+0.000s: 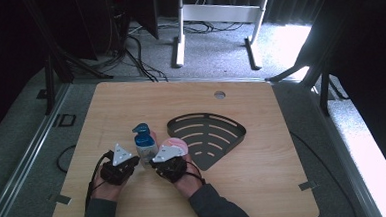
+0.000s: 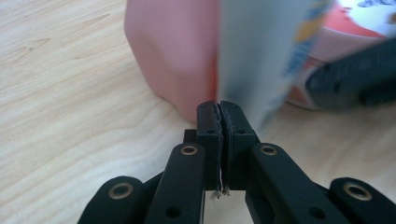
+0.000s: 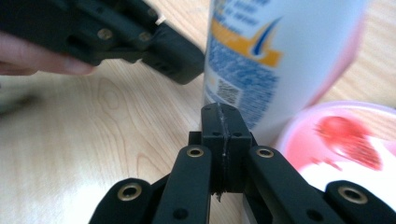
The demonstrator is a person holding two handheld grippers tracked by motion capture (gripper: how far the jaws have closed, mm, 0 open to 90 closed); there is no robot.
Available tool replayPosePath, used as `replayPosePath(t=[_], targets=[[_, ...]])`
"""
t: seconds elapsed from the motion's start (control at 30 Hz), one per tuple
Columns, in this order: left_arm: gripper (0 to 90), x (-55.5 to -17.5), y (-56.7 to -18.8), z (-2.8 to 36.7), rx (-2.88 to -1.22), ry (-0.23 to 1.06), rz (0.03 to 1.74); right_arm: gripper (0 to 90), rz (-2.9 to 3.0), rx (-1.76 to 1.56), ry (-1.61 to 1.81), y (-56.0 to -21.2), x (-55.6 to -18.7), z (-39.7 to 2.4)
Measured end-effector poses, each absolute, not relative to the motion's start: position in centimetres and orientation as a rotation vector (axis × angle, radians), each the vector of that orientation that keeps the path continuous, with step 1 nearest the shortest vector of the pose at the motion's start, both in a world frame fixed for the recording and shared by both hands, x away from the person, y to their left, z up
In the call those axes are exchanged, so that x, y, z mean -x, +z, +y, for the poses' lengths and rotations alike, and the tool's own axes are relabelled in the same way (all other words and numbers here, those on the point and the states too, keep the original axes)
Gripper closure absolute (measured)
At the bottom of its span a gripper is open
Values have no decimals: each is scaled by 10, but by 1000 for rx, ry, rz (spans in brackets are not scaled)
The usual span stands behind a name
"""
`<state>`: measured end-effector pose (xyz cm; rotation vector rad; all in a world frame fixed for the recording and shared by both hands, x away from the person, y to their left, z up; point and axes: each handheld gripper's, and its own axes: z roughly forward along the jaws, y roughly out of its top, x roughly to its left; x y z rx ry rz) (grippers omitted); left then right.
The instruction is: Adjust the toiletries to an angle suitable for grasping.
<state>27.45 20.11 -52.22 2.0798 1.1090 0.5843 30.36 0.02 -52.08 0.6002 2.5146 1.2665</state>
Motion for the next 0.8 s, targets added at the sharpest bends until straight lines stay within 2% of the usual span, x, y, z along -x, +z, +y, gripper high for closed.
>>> replayPosePath(t=[0.2,0.4,0.8], targets=[[872,-254,-519,194,-2073,559,1059,900,2444,-602,1323,-504,-302,-34],[862,-253,-521,171,-2114,515,966,900,2393,-733,1278,-502,-324,-70],[835,-263,-532,153,-2169,482,922,900,2527,-640,1225,-498,-308,-70]])
